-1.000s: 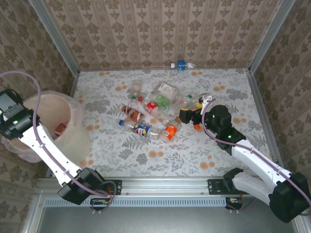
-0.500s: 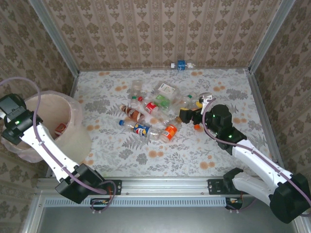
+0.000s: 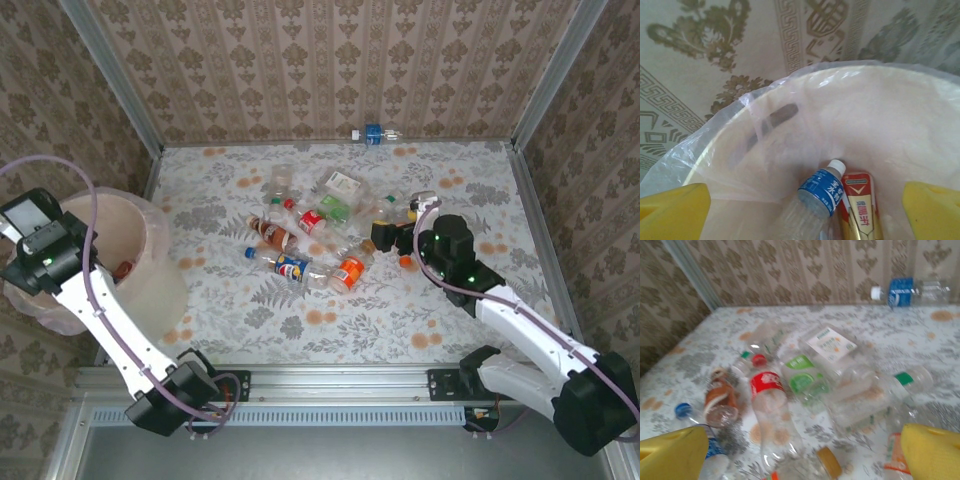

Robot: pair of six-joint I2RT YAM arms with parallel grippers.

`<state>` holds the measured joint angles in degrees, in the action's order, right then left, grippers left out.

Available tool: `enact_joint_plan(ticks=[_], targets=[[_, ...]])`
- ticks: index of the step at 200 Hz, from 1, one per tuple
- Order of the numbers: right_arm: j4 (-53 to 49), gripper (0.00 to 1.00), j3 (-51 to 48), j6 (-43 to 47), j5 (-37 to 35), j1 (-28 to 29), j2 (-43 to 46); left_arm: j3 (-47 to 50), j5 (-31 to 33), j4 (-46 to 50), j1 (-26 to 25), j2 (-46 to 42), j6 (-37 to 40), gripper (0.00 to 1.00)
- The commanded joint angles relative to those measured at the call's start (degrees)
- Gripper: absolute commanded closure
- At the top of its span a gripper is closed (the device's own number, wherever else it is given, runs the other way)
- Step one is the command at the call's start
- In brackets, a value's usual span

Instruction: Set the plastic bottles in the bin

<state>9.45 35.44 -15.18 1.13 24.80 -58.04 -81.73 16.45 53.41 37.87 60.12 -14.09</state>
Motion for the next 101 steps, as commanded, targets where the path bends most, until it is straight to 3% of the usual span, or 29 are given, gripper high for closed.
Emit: enact_joint_plan(ticks=[1, 39, 70, 101], targets=[[-6.6, 0.00, 2.3, -1.3, -5.9, 0.3, -3.1, -2.9, -1.9, -0.4, -2.7, -0.4, -1.6, 0.00], [-13.9, 0.00, 5.7, -4.9, -12.3, -0.6, -9.5, -3.4, -5.8, -1.6, -9.1, -2.5, -2.2, 0.00], [-16.7, 0.00, 6.6, -5.8, -12.9, -1.5, -13.6, -5.8, -7.7, -0.8, -15.8, -2.7, -2.8, 0.00], [-19.6, 0.02, 8.1, -6.9, -9.0, -5.0, -18.7, -4.5, -16.4, -5.2, -24.3, -4.2, -5.3, 0.00]])
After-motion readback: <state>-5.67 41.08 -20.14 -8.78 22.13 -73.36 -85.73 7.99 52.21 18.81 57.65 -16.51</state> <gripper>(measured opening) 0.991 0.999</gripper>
